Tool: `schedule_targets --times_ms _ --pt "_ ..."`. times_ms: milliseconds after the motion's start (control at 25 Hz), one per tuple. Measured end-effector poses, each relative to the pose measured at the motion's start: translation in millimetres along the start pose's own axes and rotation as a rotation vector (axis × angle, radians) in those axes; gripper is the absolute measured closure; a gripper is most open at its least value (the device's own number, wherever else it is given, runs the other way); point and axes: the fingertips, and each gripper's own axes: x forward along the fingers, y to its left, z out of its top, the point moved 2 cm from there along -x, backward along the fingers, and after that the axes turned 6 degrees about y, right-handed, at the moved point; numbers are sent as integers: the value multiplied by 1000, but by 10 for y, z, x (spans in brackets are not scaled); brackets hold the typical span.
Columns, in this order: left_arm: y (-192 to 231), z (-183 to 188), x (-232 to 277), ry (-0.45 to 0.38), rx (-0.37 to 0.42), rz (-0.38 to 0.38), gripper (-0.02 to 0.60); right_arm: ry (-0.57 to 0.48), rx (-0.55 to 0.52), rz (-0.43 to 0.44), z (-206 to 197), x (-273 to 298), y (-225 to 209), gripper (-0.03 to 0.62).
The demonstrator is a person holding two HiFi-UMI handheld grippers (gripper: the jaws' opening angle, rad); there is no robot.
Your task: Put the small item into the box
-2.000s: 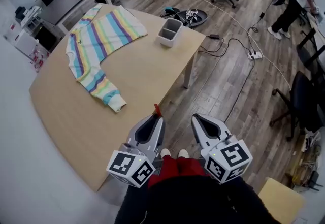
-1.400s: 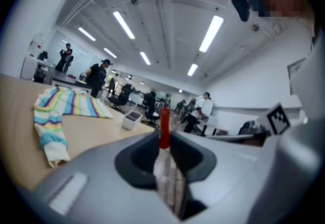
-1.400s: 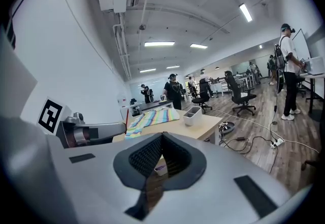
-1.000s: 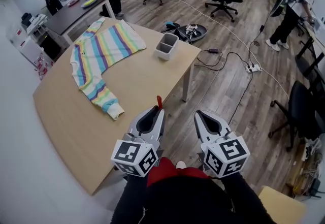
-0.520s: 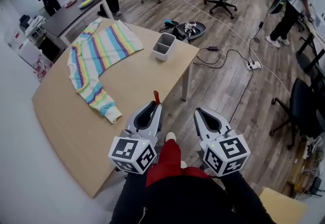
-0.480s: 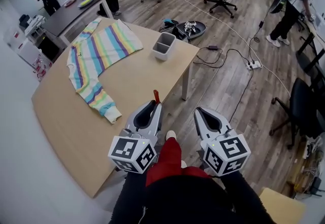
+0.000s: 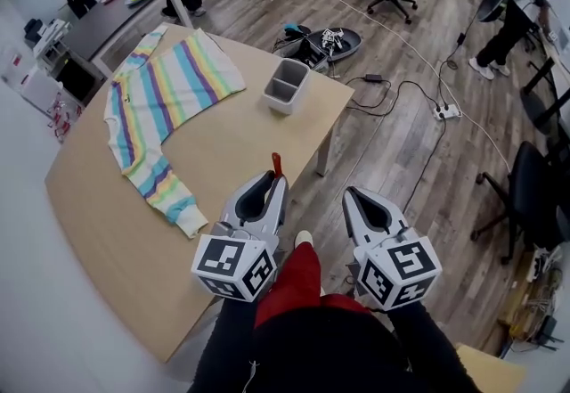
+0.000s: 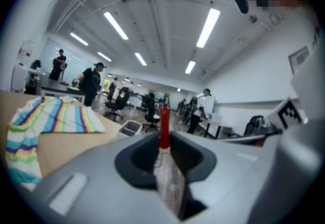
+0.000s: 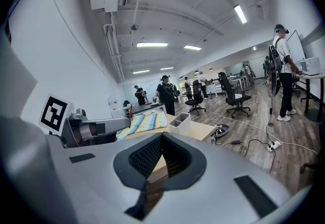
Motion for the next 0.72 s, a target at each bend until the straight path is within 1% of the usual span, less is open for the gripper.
schedule_targets --times_ms 360,720 --pt "439 117 500 49 -8 3 512 36 9 27 253 670 -131 586" --pt "822 179 917 79 -39 -14 512 68 16 15 453 1212 -263 586"
